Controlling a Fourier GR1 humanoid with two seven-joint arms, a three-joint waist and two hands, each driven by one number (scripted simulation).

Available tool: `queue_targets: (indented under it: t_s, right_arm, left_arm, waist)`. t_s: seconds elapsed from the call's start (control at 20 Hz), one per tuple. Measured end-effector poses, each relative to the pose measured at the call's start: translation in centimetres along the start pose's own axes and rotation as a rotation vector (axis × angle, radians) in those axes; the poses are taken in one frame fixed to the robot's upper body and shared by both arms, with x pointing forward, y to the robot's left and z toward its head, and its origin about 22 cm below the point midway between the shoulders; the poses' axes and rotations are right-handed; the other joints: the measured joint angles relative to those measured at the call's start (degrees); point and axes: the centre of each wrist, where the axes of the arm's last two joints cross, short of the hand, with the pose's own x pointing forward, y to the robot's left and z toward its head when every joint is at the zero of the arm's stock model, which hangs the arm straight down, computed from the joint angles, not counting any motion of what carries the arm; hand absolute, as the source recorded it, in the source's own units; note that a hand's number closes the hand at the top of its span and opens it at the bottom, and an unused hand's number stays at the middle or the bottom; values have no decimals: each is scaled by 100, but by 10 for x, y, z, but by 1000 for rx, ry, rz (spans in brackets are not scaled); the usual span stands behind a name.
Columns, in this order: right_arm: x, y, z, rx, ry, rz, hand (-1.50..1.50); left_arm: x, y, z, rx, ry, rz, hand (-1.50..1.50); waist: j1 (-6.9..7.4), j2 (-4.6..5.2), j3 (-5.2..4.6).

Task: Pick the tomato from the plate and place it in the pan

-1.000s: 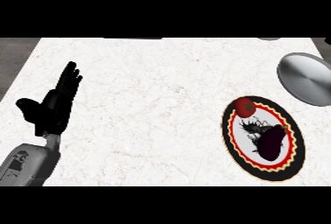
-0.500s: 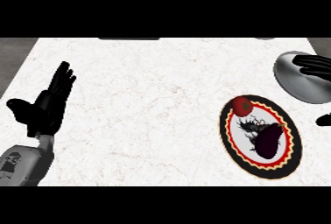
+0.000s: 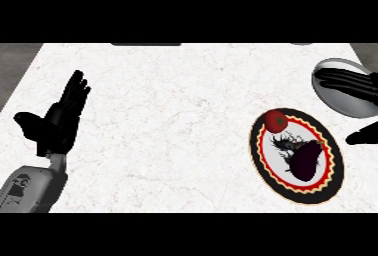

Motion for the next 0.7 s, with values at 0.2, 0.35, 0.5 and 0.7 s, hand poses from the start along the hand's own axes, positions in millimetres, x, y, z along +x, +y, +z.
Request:
queue_targets:
  t_s: [0.2,0.35,0.5,0.7]
  right_arm:
    - [-10,8,-6,20,37,9,-150]
    - [-15,17,-14,56,49,11,-150]
    - [-20,26,-24,98,49,16,-150]
    - [-24,38,-36,148,41,30,-150]
  left_arm:
    - [4,-1,0,5,-7,-5,0]
    - [0,3,1,-1,-3,-1,0]
    - [-1,6,1,-5,-3,2,0]
    - [-2,5,-5,1,-4,-1,0]
  waist:
    - [11,2,0]
    - [27,7,0]
    - [37,11,0]
    - [23,11,0]
